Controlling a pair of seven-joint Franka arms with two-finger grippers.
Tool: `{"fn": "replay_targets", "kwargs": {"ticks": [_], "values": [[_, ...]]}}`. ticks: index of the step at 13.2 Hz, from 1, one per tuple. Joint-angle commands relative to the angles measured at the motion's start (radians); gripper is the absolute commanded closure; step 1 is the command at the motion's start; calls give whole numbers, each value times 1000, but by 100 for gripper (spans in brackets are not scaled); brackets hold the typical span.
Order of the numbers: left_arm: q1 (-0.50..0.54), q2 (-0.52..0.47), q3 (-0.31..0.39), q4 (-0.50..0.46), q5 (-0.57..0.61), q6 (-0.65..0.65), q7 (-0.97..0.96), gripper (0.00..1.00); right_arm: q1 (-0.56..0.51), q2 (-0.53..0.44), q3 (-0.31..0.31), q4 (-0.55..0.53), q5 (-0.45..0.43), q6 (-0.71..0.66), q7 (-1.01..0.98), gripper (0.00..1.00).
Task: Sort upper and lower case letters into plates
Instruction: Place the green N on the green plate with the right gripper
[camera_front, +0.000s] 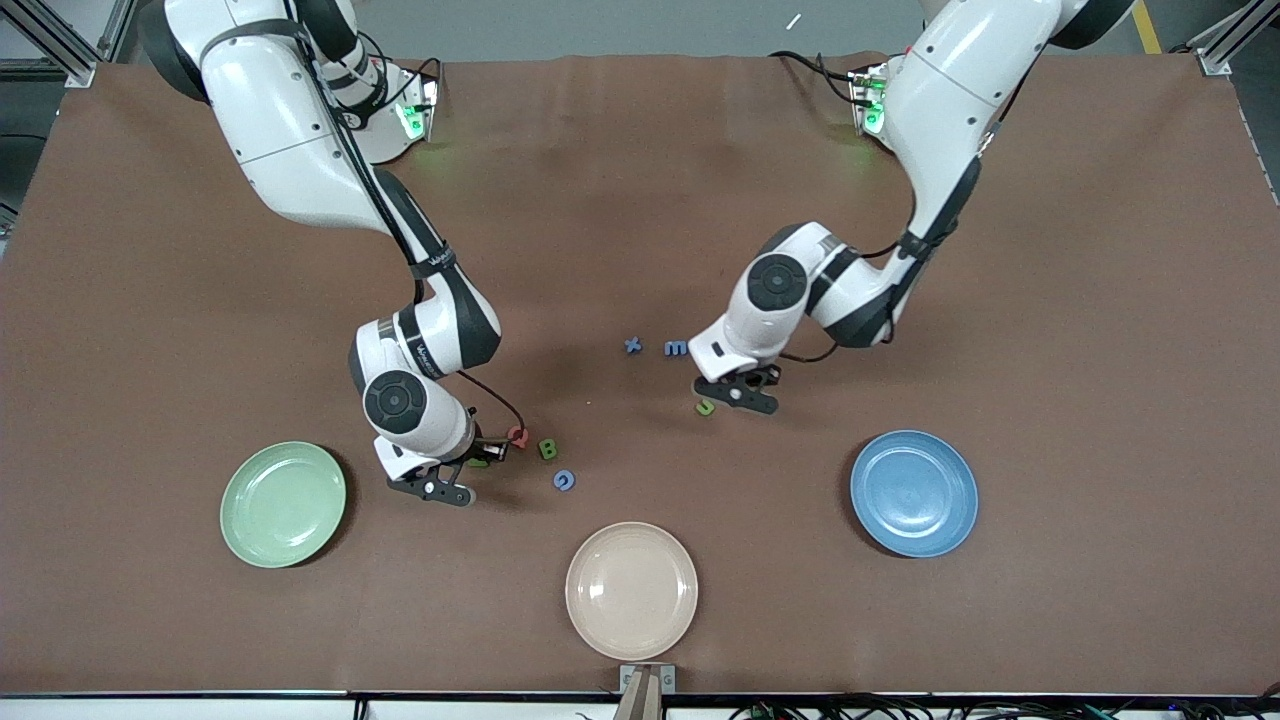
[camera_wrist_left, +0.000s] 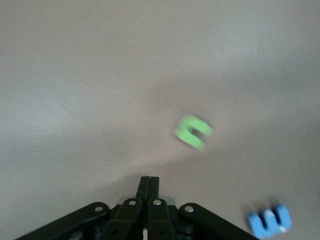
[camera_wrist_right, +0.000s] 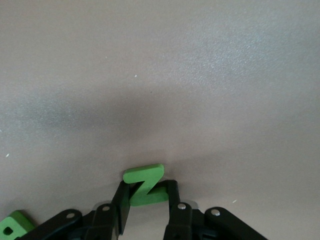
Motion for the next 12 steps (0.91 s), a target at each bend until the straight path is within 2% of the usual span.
{"fn": "replay_targets", "kwargs": {"ticks": [1, 4, 6, 8, 9, 10, 11, 12], "values": [[51, -28, -5, 20, -1, -58, -12, 100, -3, -27, -10, 13, -126, -20, -3, 97], [60, -44, -13, 25, -36, -163, -79, 97, -41, -33, -34, 70, -366, -79, -55, 97], [52, -53, -16, 25, -38, -219, -173, 94, -95, -33, -46, 72, -477, -77, -155, 97], [48, -53, -20, 14, -39, -246, -344, 79, -144, -33, -60, 72, -600, -74, -242, 97], [45, -47, -42, 8, -41, -248, -464, 67, -168, -33, -62, 72, -652, -71, -256, 96], [45, -45, -52, -4, -39, -248, -577, 59, -199, -28, -60, 72, -681, -66, -258, 95], [45, -48, -69, -21, -41, -248, -676, 51, -219, -25, -60, 66, -680, -56, -256, 83], [46, -51, -94, -40, -39, -246, -786, 49, -228, -24, -59, 63, -669, -53, -243, 57]]}}
